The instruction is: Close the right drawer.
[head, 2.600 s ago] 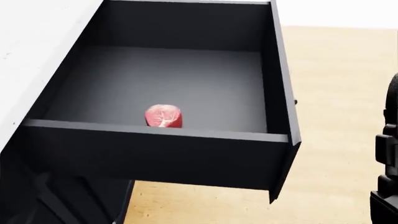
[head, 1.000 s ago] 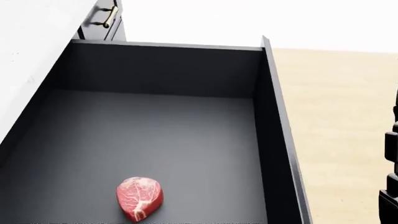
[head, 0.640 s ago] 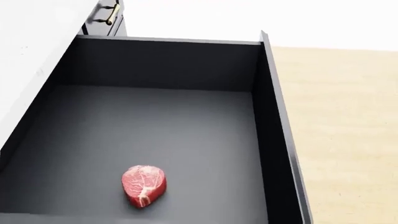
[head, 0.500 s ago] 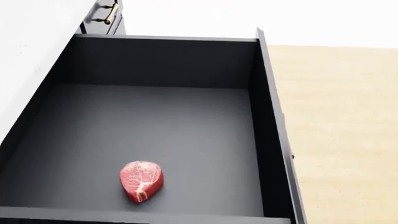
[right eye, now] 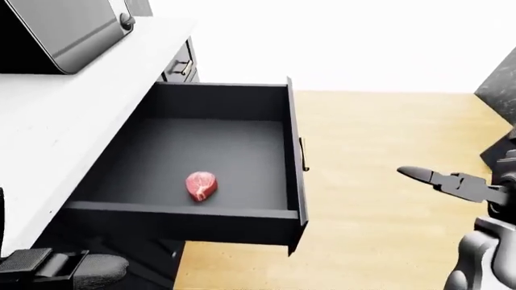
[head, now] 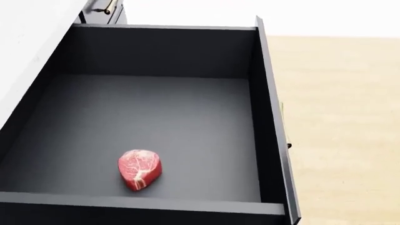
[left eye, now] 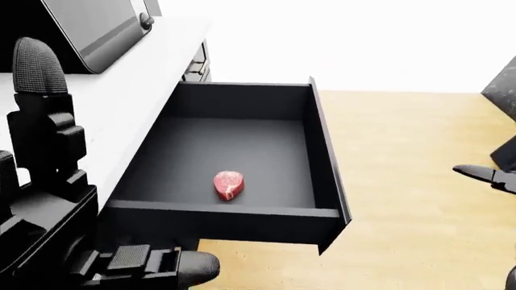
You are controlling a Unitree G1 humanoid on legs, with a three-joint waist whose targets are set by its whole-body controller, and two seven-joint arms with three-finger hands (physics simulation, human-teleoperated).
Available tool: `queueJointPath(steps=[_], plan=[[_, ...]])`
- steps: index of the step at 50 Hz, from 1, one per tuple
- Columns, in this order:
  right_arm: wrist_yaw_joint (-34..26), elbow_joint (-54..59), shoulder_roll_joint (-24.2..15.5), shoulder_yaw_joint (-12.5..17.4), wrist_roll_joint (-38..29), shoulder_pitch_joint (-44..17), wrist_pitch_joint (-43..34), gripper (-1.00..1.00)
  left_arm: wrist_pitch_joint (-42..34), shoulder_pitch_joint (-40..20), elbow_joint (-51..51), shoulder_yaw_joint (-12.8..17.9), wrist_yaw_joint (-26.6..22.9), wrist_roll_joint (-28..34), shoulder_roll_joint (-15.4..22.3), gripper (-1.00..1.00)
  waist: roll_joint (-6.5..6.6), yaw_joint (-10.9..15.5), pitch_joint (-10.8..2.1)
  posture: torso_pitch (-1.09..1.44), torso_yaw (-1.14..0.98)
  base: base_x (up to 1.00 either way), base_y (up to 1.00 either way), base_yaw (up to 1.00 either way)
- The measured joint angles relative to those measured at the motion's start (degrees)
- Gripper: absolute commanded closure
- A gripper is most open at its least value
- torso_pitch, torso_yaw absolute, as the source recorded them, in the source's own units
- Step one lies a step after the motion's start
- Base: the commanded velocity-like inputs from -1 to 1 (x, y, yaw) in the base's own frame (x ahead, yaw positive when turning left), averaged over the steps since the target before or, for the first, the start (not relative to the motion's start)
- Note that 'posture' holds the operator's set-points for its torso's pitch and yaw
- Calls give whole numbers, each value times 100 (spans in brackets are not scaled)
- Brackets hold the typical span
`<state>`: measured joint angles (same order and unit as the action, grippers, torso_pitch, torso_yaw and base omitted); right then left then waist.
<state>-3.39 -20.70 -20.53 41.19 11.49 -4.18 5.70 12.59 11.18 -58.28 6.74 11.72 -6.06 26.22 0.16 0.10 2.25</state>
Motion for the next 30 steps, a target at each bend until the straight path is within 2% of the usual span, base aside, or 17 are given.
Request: queueJointPath(steps=[2, 6, 9, 11, 14, 17, 20, 25, 30], plan=[[39, 308, -129, 98, -20, -52, 185, -100, 13, 54, -11, 8, 383, -158, 311, -100, 27, -11, -8, 0, 0, 0, 0, 0], [85, 1415, -419, 126, -96, -162, 759, -100, 79, 81, -47, -41, 762, -278, 581, -100, 24, -18, -25, 0, 0, 0, 0, 0], [133, 2787, -690, 26, -140, -324, 1402, -100, 113, 112, -47, -54, 860, -287, 608, -100, 10, -31, -30, 0, 0, 0, 0, 0], [206, 3901, -923, -121, -110, -489, 1836, -100, 136, 144, -34, -78, 821, -246, 480, -100, 10, -34, -33, 0, 0, 0, 0, 0], [359, 5513, -1207, -521, -55, -854, 2474, -100, 163, 190, -11, -115, 647, -148, 202, -100, 20, -50, -32, 0, 0, 0, 0, 0], [440, 7455, -1468, -1062, 35, -1481, 3315, -100, 183, 215, -3, -138, 423, -49, -50, -100, 30, -63, -44, 0, 0, 0, 0, 0], [494, 8969, -1529, -1569, 174, -1989, 4027, -100, 203, 224, -10, -150, 246, 28, -218, -100, 34, -52, -61, 0, 0, 0, 0, 0], [715, 9662, -1240, -2216, 80, -2425, 4364, -100, 176, 175, -11, -147, 149, 58, -249, -100, 38, -34, -83, 0, 0, 0, 0, 0], [889, 9722, -983, -2470, -262, -2678, 4284, -100, 241, 263, -20, -143, 23, 109, -450, -100, 16, 34, -85, 0, 0, 0, 0, 0]])
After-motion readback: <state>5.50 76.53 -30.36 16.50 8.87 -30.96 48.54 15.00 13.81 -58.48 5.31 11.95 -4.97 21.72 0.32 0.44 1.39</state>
